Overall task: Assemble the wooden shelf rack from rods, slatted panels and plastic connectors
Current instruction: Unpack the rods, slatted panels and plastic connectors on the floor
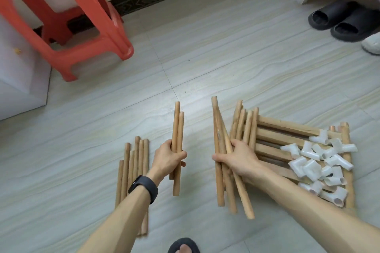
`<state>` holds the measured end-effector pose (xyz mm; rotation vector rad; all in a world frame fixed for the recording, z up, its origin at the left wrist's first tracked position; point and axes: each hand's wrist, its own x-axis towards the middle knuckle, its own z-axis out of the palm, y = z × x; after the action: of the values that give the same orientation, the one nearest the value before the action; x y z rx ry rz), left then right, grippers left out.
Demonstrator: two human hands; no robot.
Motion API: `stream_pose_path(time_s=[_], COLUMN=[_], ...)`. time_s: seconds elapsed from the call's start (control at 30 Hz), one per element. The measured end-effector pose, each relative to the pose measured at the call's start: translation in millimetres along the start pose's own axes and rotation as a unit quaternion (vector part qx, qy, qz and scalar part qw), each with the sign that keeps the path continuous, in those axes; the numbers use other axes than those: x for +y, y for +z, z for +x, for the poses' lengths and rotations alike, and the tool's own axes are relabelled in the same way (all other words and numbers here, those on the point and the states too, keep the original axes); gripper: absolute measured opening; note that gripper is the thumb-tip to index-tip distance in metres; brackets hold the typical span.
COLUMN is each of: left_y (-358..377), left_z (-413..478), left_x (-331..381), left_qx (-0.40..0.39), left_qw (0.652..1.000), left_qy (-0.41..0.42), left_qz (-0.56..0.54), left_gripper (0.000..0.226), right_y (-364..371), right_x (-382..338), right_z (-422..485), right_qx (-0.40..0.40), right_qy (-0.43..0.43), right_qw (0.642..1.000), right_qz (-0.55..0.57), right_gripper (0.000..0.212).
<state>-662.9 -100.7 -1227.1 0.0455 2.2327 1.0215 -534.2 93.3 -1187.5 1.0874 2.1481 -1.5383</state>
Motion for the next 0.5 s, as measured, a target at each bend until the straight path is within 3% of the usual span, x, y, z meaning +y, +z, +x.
stream_pose_path(time_s=[0.13,0.2,0.3,0.5], left_y=[-67.6,-98.2,-130.5,-147.2], left_z=[-16.1,-23.3,-33.7,-38.9], left_x=[-77.7,-108.7,-142.0,-175.4], left_qx=[0.076,0.114,0.139,0.167], left_qw=[0.990,0.980,0.970,0.960], left_qy=[-0.048,-0.079,-0.129,-0.181], left_qz=[0.112,0.141,0.153,0.134], left_gripper=[0.042,0.037,0.030,0.038], right_y=[90.6,132.9,184.7,228.7], right_x=[-24.7,-30.6,-28.0,-22.5], right_z=[4.6,9.8,13.9,14.6], right_qx=[-0.120,-0.147,-0.143,-0.123], right_qy=[-0.002,0.013,0.052,0.056], right_qw=[0.991,0.987,0.988,0.990], right_qz=[-0.065,-0.063,-0.015,0.034], right_gripper=[0.030,0.031,0.038,0.049])
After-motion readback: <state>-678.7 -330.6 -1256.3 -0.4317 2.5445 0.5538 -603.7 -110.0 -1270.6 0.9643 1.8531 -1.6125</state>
